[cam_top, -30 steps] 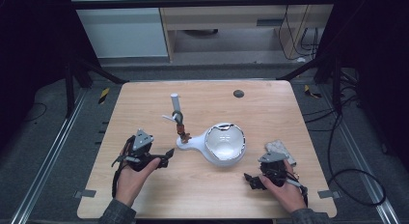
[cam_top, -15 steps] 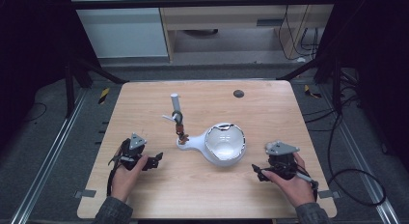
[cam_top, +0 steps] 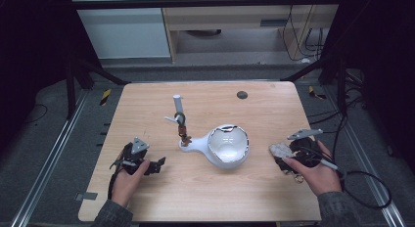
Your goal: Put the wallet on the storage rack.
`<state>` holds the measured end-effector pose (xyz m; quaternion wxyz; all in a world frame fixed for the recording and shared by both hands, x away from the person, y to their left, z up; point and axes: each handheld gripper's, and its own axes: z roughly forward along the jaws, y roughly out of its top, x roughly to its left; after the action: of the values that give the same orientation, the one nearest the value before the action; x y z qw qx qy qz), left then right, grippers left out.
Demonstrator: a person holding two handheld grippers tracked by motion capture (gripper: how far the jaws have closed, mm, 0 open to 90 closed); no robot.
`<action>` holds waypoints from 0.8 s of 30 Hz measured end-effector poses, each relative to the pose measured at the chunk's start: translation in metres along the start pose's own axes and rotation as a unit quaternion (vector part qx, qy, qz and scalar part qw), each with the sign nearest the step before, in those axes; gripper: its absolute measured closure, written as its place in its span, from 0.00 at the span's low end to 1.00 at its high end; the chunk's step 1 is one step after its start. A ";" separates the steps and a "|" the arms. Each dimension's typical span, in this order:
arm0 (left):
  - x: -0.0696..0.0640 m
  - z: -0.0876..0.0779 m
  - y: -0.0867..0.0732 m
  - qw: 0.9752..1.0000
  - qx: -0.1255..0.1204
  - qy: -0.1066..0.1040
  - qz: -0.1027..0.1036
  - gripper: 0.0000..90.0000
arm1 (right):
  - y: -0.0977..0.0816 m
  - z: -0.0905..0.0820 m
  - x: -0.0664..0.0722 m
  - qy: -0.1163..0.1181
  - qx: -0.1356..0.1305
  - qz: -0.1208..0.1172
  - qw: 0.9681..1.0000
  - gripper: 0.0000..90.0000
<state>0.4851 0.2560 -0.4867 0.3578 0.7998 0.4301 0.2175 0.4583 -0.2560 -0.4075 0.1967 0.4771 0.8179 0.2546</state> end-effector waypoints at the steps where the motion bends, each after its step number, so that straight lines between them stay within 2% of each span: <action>1: 0.001 0.000 -0.001 1.000 0.002 0.003 -0.001 0.07 | 0.002 -0.001 -0.002 -0.009 0.017 -0.007 1.000 0.10; 5: 0.003 0.001 -0.003 1.000 0.004 0.003 -0.012 0.07 | 0.003 0.001 -0.007 -0.015 0.038 -0.011 0.999 0.10; 7: 0.004 0.003 -0.003 1.000 0.006 0.003 -0.012 0.07 | 0.004 0.007 -0.012 -0.007 0.060 -0.005 0.998 0.09; 8: 0.004 0.005 -0.003 1.000 0.008 0.005 -0.011 0.07 | 0.004 0.007 -0.012 -0.007 0.060 -0.005 0.998 0.09; 12: 0.004 0.007 -0.003 1.000 0.015 0.005 -0.009 0.07 | 0.004 0.025 -0.019 -0.008 0.104 0.003 0.994 0.12; 13: 0.004 0.007 -0.004 1.000 0.016 0.003 -0.009 0.07 | 0.003 0.034 -0.022 -0.010 0.118 0.022 0.993 0.14; 15: 0.004 0.007 -0.004 1.000 0.015 0.002 -0.010 0.07 | 0.002 0.038 -0.024 -0.009 0.125 0.025 0.992 0.14; 19: 0.005 0.008 -0.006 1.000 0.022 -0.006 -0.012 0.07 | -0.004 0.052 -0.023 -0.012 0.146 0.049 0.988 0.15; 24: 0.005 0.010 -0.006 1.000 0.026 -0.005 -0.012 0.07 | -0.006 0.057 -0.022 -0.007 0.160 0.053 0.986 0.15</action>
<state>0.4908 0.2590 -0.4978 0.3414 0.8048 0.4434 0.1979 0.4965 -0.2646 -0.4550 0.1101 0.5469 0.8201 0.1274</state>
